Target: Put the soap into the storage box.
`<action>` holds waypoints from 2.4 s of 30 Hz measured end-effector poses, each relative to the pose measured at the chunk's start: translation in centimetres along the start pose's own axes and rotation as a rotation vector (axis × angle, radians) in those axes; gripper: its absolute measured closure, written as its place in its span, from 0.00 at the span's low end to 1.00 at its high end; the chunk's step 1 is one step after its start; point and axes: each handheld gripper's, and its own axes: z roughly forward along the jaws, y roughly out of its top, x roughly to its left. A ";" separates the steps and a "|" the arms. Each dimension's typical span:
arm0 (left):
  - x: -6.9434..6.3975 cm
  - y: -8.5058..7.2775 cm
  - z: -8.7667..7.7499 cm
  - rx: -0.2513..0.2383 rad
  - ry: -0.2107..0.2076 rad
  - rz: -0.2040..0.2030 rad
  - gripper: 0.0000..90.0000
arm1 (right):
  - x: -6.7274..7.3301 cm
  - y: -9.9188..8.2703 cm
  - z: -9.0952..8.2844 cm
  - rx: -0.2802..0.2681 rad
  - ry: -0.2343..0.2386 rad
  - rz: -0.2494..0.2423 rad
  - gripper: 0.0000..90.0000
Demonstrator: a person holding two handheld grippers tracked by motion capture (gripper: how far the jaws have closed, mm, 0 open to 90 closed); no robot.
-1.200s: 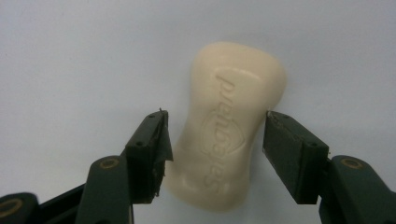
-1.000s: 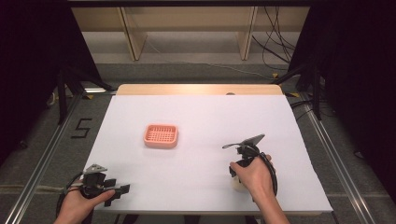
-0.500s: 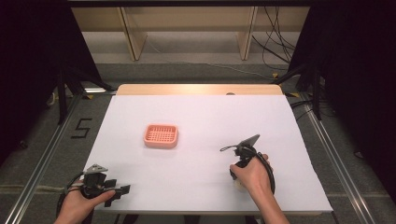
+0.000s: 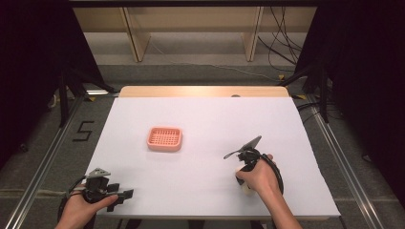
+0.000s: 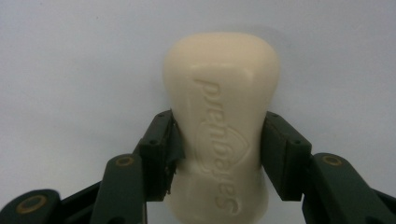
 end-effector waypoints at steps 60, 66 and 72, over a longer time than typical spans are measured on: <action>-0.3 -0.1 -0.1 -0.060 -0.030 0.020 0.35 | -2.5 -0.9 -1.6 -0.114 0.068 -0.394 0.56; -0.5 -0.3 -0.1 -0.051 -0.052 0.037 0.35 | -2.6 -0.4 -2.0 -0.119 0.043 -0.517 0.56; -0.5 -0.4 -0.3 -0.046 -0.043 0.054 0.35 | -2.2 -0.2 -2.2 -0.114 0.080 -0.743 0.56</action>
